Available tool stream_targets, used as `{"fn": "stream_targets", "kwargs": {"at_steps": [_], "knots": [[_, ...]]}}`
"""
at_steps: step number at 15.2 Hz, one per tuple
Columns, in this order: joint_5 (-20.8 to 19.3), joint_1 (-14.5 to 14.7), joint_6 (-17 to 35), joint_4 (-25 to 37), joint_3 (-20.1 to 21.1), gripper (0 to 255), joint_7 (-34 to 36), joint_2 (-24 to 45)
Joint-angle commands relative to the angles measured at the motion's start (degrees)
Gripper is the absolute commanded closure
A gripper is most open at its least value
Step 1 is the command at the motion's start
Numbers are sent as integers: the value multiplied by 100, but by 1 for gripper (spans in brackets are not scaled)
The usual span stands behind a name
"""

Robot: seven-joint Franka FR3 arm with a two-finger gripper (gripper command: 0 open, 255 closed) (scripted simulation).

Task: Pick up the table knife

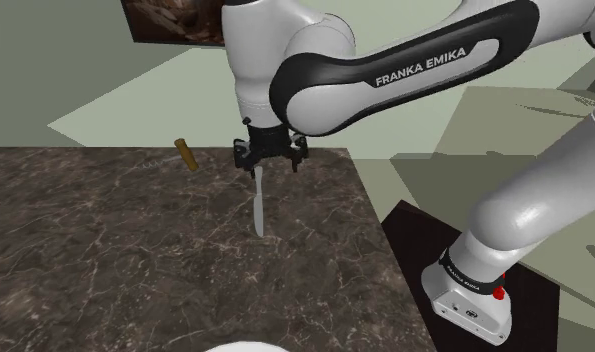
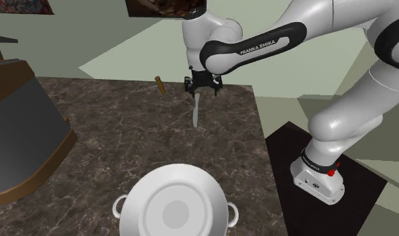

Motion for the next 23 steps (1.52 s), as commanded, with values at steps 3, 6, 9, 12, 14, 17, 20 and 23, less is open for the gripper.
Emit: {"fn": "stream_targets", "kwargs": {"at_steps": [3,6,9,12,14,17,20,23], "knots": [[-1563,-4,-339,822,563,0,1993,1762],[-1669,137,-153,683,421,0,2098,1863],[-1817,189,16,559,376,0,2231,2001],[-1900,220,103,498,348,0,2304,2077],[-1899,230,84,516,352,255,2311,2081],[-1895,231,74,525,353,255,2309,2079],[-1886,213,96,500,351,255,2293,2065],[-1848,198,48,536,369,255,2258,2029]]}}
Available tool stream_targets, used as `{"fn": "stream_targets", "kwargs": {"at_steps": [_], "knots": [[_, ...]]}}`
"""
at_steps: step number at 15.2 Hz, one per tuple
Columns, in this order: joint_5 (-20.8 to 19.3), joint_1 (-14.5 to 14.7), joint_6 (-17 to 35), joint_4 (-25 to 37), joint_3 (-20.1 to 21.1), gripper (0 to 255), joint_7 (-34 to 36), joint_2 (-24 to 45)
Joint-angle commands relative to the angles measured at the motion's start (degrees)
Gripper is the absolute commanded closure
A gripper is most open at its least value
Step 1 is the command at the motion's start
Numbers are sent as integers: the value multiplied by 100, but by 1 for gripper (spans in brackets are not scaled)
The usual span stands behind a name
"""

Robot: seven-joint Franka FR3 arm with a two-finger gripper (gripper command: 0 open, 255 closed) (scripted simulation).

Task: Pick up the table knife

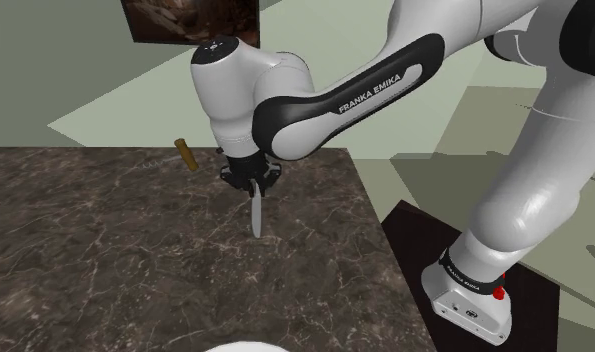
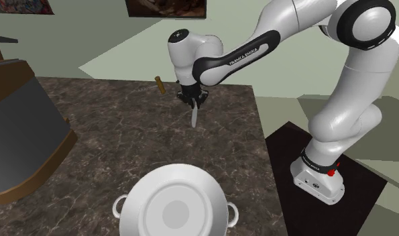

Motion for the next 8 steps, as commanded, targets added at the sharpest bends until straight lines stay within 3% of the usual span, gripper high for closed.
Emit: {"fn": "stream_targets", "kwargs": {"at_steps": [1,8], "knots": [[82,-33,-100,36,18,255,-67,-59],[400,-139,-509,351,103,255,-362,-356]]}}
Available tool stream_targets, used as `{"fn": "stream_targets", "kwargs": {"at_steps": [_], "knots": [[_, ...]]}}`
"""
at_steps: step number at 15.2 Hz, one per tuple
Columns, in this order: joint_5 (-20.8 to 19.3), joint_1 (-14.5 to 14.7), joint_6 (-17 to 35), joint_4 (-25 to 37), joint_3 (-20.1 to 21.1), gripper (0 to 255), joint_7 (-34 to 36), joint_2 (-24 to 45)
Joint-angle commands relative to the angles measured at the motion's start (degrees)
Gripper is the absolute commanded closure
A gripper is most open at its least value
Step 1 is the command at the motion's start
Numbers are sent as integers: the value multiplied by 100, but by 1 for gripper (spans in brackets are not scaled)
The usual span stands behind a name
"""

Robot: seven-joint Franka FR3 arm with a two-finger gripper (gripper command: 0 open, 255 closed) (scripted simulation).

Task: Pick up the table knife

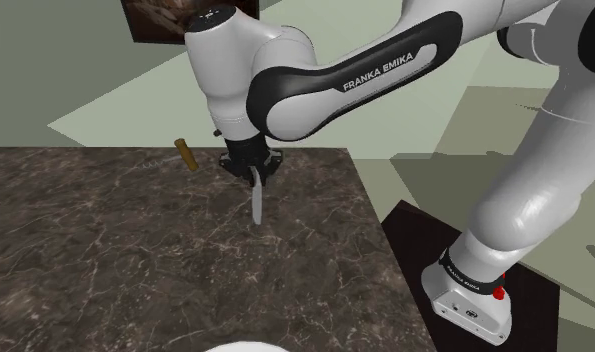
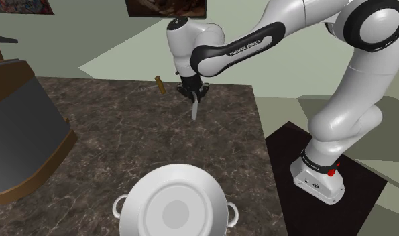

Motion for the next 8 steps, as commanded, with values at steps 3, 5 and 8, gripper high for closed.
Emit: {"fn": "stream_targets", "kwargs": {"at_steps": [3,5,8], "knots": [[148,-51,-254,215,24,255,-166,-138],[211,-66,-383,327,33,255,-233,-196],[244,-73,-459,394,38,255,-270,-227]]}}
